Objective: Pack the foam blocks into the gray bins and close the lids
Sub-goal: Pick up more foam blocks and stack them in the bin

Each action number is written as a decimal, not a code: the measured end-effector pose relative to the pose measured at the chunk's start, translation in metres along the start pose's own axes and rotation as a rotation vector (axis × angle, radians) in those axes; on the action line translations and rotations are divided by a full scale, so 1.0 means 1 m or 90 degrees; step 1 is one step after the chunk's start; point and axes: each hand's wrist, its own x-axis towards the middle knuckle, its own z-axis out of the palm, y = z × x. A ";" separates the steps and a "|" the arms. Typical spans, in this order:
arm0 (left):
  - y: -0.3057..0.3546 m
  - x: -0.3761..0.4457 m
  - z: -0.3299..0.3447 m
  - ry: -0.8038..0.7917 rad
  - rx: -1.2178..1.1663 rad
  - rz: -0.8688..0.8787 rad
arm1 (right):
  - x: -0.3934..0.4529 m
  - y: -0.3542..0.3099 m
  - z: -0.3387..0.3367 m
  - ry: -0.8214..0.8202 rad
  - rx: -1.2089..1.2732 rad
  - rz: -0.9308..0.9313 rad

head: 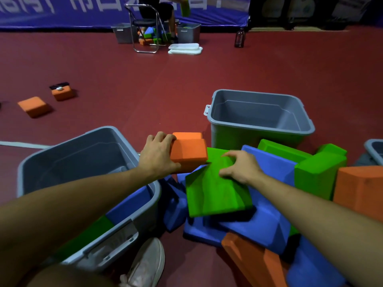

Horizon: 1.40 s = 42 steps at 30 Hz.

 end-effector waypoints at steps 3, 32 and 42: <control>-0.003 0.001 -0.003 0.036 -0.028 -0.047 | 0.004 -0.013 -0.011 0.136 0.053 -0.028; -0.043 0.029 -0.062 0.239 -0.010 -0.054 | 0.024 -0.078 0.000 0.459 0.001 -0.255; -0.177 -0.054 -0.099 0.249 0.033 -0.209 | 0.041 -0.195 0.070 0.387 0.017 -0.458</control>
